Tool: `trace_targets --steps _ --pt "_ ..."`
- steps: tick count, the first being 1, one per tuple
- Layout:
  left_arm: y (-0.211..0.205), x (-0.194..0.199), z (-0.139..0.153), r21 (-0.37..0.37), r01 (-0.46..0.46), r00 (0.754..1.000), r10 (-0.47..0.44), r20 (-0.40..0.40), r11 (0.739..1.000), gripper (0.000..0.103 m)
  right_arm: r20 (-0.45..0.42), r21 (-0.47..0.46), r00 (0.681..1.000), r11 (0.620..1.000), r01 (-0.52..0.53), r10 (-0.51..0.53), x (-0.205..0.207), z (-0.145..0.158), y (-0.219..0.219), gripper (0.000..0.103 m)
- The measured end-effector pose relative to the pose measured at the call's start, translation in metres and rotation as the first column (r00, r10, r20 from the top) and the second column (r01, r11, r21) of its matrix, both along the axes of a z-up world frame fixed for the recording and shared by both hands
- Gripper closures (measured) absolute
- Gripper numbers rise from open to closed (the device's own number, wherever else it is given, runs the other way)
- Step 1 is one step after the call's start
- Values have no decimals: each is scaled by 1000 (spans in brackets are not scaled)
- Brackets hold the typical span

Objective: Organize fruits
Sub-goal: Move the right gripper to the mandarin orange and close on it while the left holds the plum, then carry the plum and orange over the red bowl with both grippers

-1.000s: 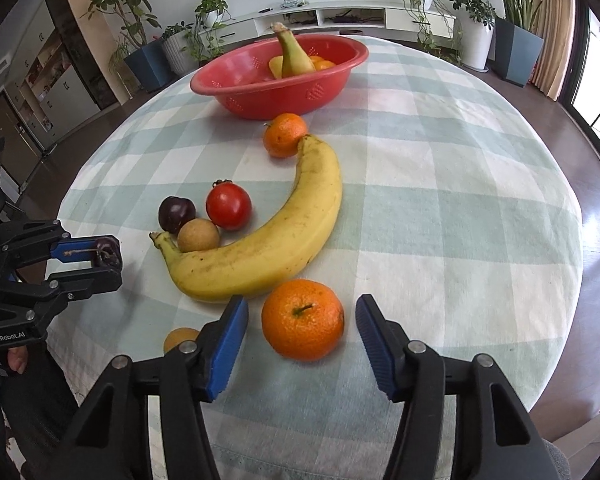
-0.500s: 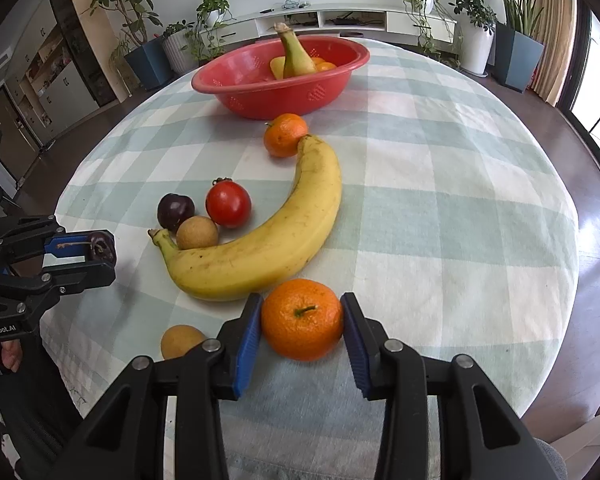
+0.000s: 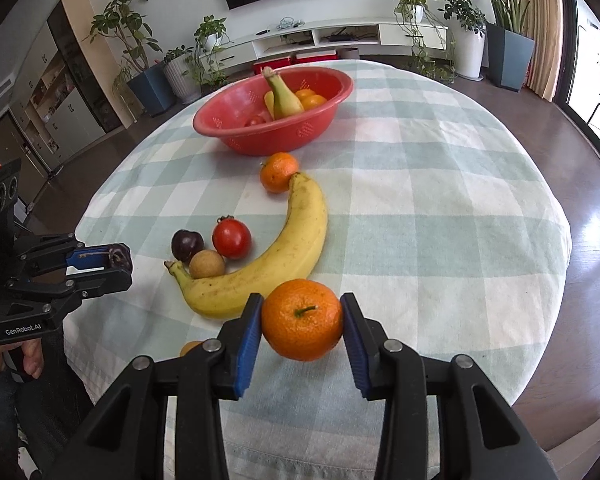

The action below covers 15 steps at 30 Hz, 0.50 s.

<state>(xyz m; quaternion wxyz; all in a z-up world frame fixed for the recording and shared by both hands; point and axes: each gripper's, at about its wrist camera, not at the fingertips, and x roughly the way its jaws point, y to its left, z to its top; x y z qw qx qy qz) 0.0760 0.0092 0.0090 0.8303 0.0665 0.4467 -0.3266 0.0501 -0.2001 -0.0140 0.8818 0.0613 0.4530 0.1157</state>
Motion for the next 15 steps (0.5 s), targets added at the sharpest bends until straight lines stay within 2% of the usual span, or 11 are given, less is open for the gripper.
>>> trace_targets --steps 5,15 --pt "-1 13 16 -6 -8 1000 8 30 1000 75 50 31 999 1000 3 -5 6 22 -8 62" --pt "-7 54 44 -15 -20 997 21 70 1000 75 158 19 987 999 -26 22 38 68 -6 62"
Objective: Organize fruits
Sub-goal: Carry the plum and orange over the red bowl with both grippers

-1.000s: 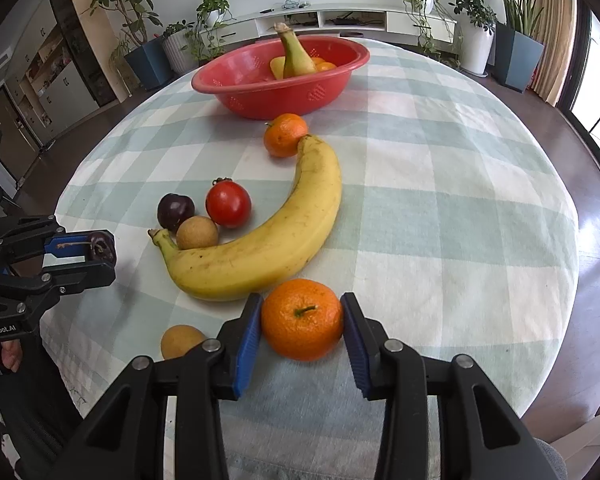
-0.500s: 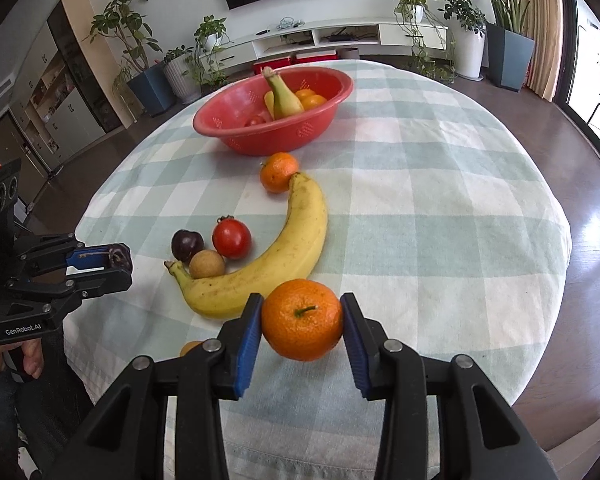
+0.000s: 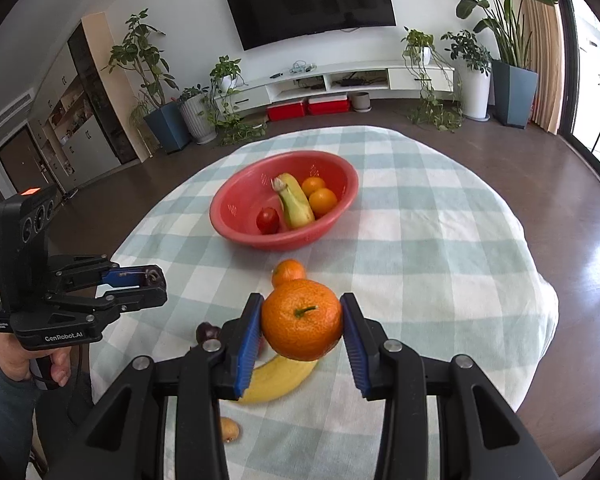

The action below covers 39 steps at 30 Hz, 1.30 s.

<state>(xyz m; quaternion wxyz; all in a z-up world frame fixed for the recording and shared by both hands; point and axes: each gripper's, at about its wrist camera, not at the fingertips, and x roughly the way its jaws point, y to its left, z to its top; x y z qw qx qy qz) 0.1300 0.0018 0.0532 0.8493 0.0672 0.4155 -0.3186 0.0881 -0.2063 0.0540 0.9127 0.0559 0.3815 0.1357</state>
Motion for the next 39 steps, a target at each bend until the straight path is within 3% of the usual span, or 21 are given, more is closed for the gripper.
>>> trace_targets --steps 10,18,29,39 --pt "-2 52 17 -16 -27 1000 27 11 1000 75 50 -4 998 999 -48 48 45 21 12 62" --pt "-4 111 19 -4 -71 997 71 7 997 75 29 39 996 995 -87 86 92 25 20 62" --pt "-22 163 -11 65 -115 993 116 -10 991 75 -31 24 990 991 -135 136 152 11 48 62" --pt "-23 190 -37 86 -141 989 143 -24 986 75 -107 -36 975 980 -197 192 169 -19 68 62"
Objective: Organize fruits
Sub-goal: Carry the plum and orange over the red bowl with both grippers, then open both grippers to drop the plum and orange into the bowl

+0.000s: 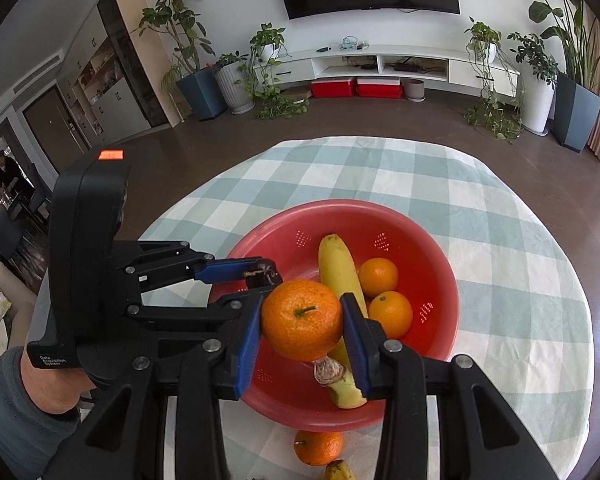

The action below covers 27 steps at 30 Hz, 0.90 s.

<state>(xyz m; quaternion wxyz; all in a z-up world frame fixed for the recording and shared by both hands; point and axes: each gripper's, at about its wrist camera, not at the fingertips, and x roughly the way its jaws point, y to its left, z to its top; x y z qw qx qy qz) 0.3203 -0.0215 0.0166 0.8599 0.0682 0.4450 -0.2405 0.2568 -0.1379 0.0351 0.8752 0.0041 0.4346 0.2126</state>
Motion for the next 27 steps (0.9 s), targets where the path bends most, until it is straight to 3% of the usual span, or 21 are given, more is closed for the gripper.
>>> trace_targets --steps 6,27 --pt "-4 6 -12 23 4 1000 -3 -10 1000 75 8 -144 999 989 -38 40 1 -14 13 62" --pt "-8 6 -14 37 8 1000 -7 -4 999 74 -19 -184 998 981 -66 64 -4 -31 15 59"
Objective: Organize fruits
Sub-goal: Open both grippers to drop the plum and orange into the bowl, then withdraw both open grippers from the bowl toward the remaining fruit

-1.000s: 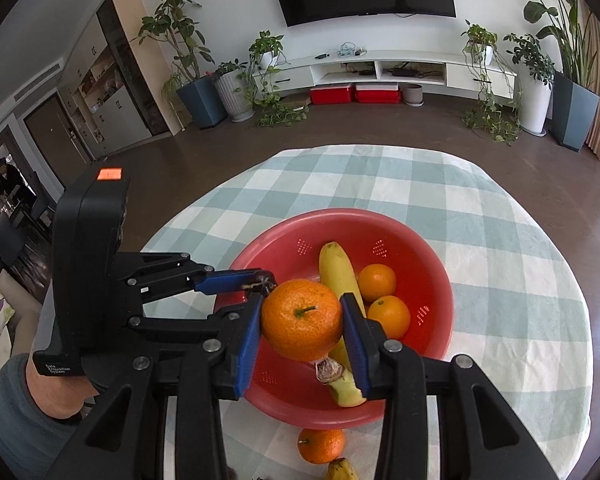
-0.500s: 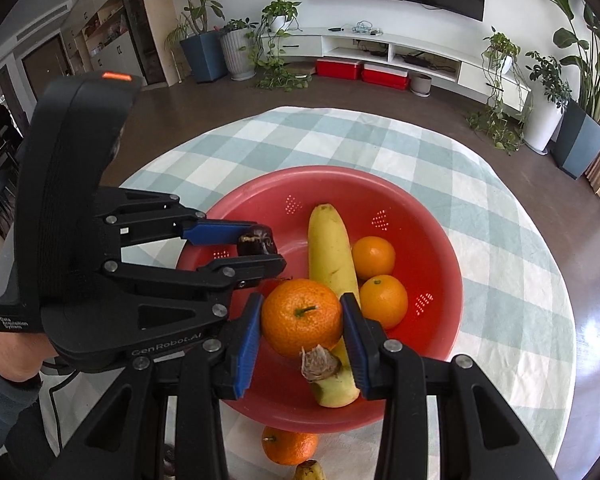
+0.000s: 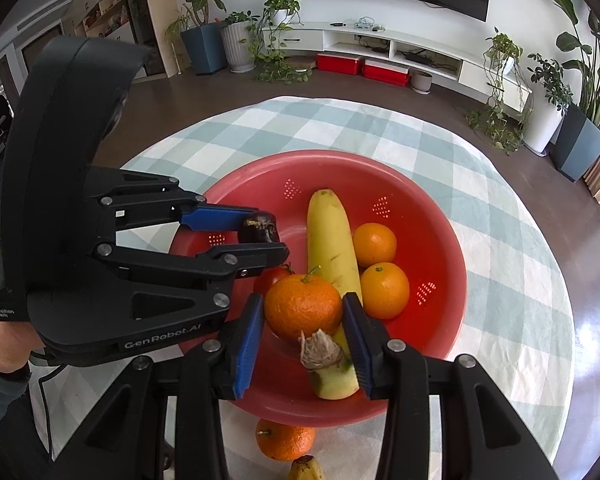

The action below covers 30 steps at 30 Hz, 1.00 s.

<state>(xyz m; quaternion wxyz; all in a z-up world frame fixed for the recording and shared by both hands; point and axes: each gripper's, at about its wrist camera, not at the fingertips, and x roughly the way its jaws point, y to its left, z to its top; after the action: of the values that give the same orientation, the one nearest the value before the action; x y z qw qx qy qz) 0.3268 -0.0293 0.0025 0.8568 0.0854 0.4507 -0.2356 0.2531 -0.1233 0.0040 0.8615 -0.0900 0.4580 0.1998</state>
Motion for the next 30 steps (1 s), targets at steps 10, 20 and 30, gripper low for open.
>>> trace_targets --steps 10,20,30 --pt "2 -3 4 -7 -13 1000 14 10 1000 61 7 14 1000 1000 12 -13 -5 4 -6 59" --pt "15 -33 27 -26 -38 997 40 71 999 33 78 48 996 998 32 -36 -31 28 -17 59" --pt "27 -104 42 -49 -30 993 36 110 998 9 130 188 984 978 96 -121 -86 55 -50 25"
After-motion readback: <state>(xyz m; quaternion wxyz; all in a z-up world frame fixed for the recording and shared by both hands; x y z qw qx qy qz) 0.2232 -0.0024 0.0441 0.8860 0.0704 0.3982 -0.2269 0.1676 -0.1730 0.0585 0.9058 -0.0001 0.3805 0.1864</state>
